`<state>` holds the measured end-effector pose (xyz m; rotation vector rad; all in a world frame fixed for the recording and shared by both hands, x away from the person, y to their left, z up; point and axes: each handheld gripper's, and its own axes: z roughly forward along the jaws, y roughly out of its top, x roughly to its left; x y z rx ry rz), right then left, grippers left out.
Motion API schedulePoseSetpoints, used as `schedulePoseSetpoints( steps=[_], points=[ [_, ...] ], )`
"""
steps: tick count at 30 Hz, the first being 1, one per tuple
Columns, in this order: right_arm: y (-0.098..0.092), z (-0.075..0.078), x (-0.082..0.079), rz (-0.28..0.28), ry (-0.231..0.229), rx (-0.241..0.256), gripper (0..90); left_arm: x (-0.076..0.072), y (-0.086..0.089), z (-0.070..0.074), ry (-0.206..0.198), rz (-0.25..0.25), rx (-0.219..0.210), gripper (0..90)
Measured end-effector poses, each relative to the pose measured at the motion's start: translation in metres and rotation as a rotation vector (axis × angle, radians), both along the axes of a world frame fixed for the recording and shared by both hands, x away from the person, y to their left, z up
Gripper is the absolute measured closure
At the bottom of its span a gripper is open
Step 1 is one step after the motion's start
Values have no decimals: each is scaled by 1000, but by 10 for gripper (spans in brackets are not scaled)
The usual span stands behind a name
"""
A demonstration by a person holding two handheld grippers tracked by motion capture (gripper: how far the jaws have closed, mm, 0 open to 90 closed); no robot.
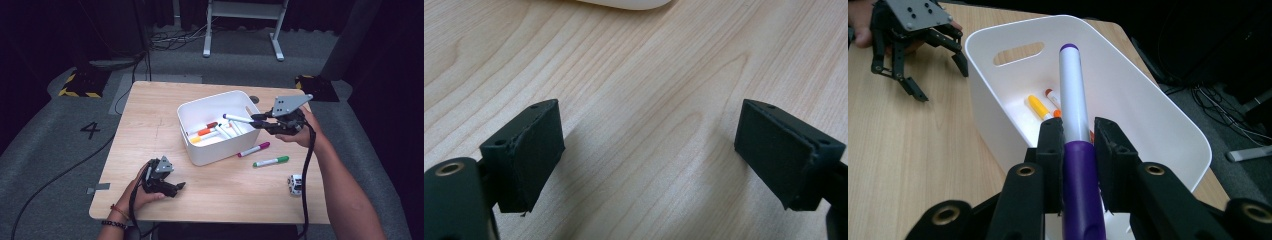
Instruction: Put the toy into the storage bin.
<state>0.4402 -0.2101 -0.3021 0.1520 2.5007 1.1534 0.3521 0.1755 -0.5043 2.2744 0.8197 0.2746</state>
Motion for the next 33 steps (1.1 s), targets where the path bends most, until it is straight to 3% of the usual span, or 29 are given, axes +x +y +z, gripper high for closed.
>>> schedulePoseSetpoints(
  steps=[8, 14, 20, 33],
  points=[
    [25, -3, 24, -10, 34, -52, 746, 0, 0, 0, 2, -1, -1, 125],
    [47, -15, 42, -8, 65, -113, 745, 0, 0, 0, 2, -1, -1, 125],
    [72, -36, 55, -1, 111, -193, 745, -1, 0, 0, 3, 7, -1, 126],
    [80, -48, 62, 21, 175, -294, 743, -1, 0, 0, 3, 7, 0, 127]
  ],
)
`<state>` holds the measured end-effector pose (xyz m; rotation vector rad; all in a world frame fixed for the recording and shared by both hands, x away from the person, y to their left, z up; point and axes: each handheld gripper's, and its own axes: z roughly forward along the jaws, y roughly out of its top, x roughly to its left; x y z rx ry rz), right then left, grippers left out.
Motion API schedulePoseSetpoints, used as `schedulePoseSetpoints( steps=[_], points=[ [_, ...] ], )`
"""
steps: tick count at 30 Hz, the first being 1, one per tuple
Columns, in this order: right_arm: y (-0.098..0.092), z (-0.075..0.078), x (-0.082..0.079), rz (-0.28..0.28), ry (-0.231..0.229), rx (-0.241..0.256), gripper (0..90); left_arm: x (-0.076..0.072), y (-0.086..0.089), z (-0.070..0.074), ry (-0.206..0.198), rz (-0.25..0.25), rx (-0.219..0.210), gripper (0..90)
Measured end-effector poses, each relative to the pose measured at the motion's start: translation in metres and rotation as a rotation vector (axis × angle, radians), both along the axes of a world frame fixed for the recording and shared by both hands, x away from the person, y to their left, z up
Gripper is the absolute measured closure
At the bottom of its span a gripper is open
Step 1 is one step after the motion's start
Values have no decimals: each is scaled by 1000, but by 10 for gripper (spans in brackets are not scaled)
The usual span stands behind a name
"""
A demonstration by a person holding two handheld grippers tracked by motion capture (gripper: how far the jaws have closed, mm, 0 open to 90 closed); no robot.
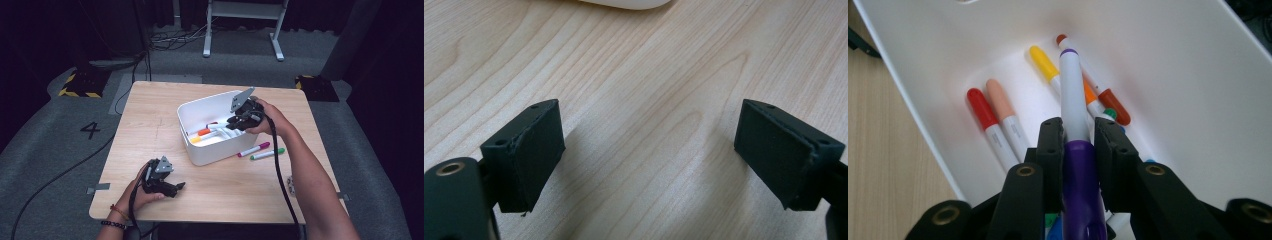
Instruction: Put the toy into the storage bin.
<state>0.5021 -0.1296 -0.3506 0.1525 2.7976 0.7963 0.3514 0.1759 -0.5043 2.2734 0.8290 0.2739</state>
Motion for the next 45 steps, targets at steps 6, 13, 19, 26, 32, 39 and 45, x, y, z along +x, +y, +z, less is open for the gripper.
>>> schedulePoseSetpoints(
  steps=[6, 13, 19, 26, 32, 39, 45],
  points=[
    [-2, -4, -2, 27, 43, -45, 741, 0, 0, 0, 0, 0, 0, 127],
    [-10, -6, -3, 32, 59, -53, 730, 0, 0, 0, 0, 0, 0, 127],
    [-19, -3, -4, 20, 45, -17, 703, 0, 0, 0, 0, 1, 0, 127],
    [-48, 11, -19, -5, -33, 100, 647, 0, 0, 0, 1, 1, -1, 127],
    [-94, 19, -39, -23, -71, 154, 625, 0, 0, 0, 0, 1, -1, 126],
    [-137, -3, -56, -59, -53, 145, 606, 0, 0, 0, -4, 1, 0, 125],
    [-163, -44, -54, -122, 23, 122, 595, 0, -1, 0, -1, -1, -6, 126]
  ],
)
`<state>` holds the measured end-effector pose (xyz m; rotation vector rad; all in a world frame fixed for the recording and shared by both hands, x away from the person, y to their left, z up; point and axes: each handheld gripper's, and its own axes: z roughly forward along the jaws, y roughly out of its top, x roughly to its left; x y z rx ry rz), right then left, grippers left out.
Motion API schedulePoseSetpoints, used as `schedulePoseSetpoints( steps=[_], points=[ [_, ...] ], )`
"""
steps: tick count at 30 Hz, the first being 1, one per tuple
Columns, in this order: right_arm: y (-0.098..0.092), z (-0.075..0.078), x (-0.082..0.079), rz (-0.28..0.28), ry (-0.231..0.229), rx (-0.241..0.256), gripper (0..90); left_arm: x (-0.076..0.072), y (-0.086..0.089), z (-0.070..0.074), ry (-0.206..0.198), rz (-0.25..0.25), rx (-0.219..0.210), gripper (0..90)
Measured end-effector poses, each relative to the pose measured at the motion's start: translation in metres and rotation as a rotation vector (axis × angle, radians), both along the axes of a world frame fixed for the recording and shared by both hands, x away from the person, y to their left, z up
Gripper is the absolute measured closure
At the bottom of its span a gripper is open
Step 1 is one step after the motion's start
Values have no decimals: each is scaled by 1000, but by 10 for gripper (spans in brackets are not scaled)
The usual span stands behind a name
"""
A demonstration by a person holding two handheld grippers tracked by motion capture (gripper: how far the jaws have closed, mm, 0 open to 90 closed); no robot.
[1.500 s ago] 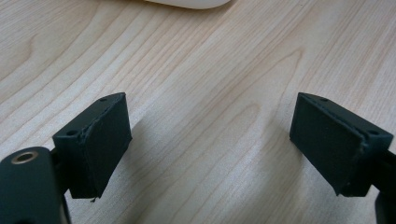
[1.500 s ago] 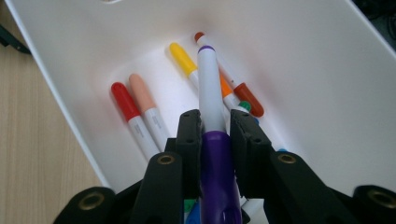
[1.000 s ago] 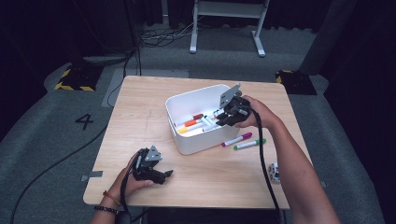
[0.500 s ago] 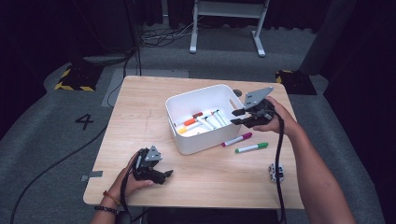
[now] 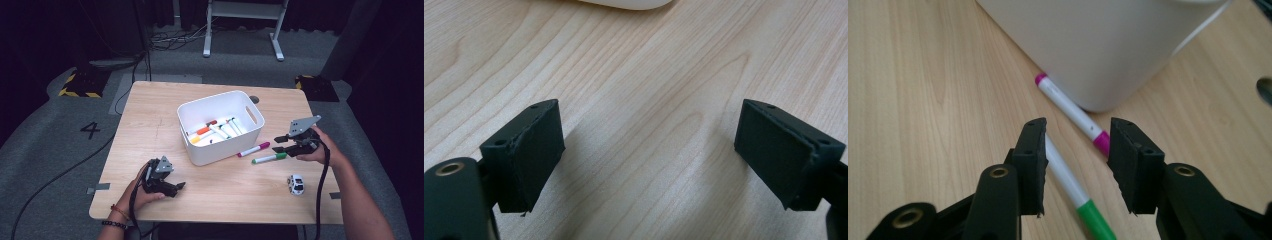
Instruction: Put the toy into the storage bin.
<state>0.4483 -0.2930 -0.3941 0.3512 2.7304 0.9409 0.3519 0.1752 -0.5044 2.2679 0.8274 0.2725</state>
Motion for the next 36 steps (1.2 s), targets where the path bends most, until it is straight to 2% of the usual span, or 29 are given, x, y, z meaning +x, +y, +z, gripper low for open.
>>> schedulePoseSetpoints(
  steps=[1, 4, 10, 14, 15, 17, 19, 24, 29, 31, 35, 36],
  points=[
    [-2, -8, 3, -6, -2, -4, 582, 0, 0, 0, 0, -1, 2, 126],
    [-8, -32, 12, -35, 41, -33, 560, 0, 0, 0, 0, 1, 0, 125],
    [-16, -64, 28, -119, 98, -38, 523, 0, 0, 0, -1, 1, 2, 126],
    [-21, -78, 35, -159, 114, -44, 512, 0, 0, 0, 1, 0, 0, 125],
    [-23, -80, 36, -159, 123, -37, 512, 0, 0, 0, -1, 0, 2, 125],
    [-24, -84, 36, -158, 135, -52, 504, 0, 0, 0, -1, 1, 0, 126],
    [-25, -86, 34, -165, 153, -40, 524, 0, 0, 0, -1, 2, 0, 125],
    [-27, -85, 25, -108, 157, -48, 628, 0, 0, 0, 0, -1, 3, 126],
    [-22, -84, 12, -6, 163, -63, 728, 0, 0, 0, -1, 0, 2, 125],
    [-18, -83, 9, 27, 157, -85, 727, 0, 0, 0, -1, -1, 3, 125],
    [-12, -83, 5, 36, 180, -81, 676, 0, 0, 0, 0, 0, 2, 125],
    [-11, -83, 4, 46, 168, -80, 678, 0, 0, 0, -4, 1, 6, 125]
  ],
)
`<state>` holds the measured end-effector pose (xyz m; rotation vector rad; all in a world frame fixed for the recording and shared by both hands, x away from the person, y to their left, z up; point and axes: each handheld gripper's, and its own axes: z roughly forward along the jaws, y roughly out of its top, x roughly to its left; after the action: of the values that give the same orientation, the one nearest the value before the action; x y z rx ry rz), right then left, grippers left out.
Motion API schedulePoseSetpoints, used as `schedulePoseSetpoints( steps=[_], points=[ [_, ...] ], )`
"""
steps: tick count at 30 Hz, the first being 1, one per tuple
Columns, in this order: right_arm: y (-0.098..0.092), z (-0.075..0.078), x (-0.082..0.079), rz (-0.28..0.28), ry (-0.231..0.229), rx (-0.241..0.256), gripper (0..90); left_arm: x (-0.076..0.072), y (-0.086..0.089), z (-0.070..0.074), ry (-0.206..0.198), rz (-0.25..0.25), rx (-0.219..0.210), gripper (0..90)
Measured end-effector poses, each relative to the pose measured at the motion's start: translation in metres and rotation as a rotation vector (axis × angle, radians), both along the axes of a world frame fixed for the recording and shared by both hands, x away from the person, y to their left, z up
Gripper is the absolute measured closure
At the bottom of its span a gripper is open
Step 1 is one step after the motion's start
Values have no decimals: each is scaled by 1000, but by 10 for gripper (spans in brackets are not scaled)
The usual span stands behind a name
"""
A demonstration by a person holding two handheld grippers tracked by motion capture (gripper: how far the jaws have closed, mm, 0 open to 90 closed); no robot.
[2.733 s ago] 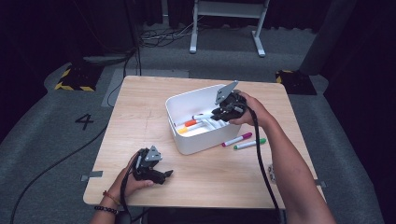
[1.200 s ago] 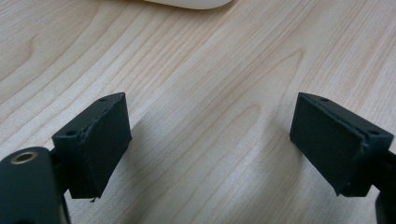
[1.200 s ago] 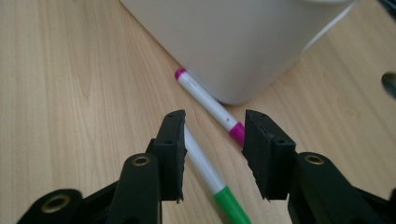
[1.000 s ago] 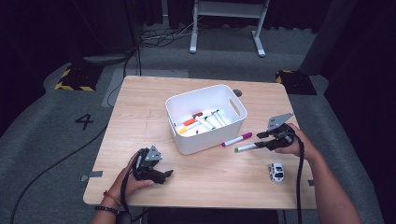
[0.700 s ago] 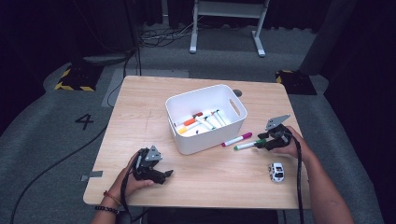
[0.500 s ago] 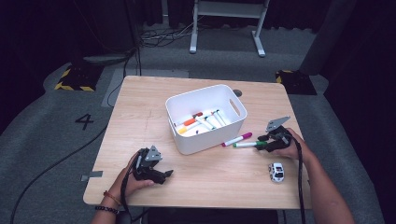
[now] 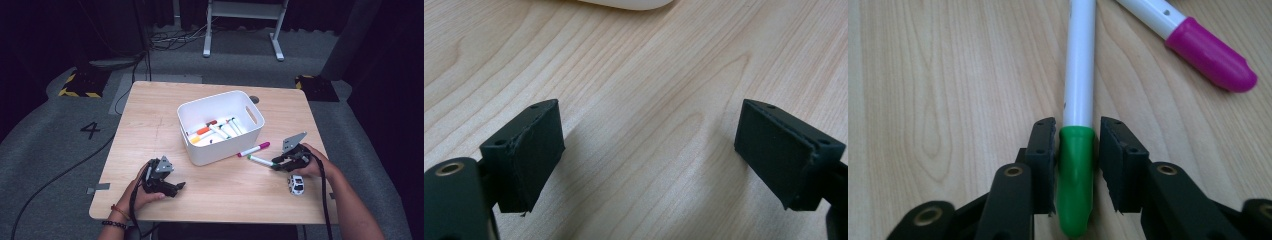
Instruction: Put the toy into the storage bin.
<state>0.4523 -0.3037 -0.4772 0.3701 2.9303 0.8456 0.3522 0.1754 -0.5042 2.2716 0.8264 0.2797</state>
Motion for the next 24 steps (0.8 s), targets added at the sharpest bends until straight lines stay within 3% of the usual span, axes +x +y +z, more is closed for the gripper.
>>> schedulePoseSetpoints(
  steps=[2, 10, 16, 20, 24],
  points=[
    [2, 0, -2, 11, 4, 7, 735, 0, 0, 0, -4, 0, 3, 125],
    [4, 2, -11, 19, -22, -18, 746, 1, 0, 0, -13, 1, 7, 125],
    [-5, 20, -21, 25, -68, 53, 747, 1, 0, 0, -10, 0, 5, 125],
    [-10, 43, -32, 28, -110, 100, 747, 1, 0, 0, -10, 0, 4, 125],
    [-13, 67, -43, 48, -156, 184, 747, 1, 0, 0, -10, 0, 4, 125]
  ],
)
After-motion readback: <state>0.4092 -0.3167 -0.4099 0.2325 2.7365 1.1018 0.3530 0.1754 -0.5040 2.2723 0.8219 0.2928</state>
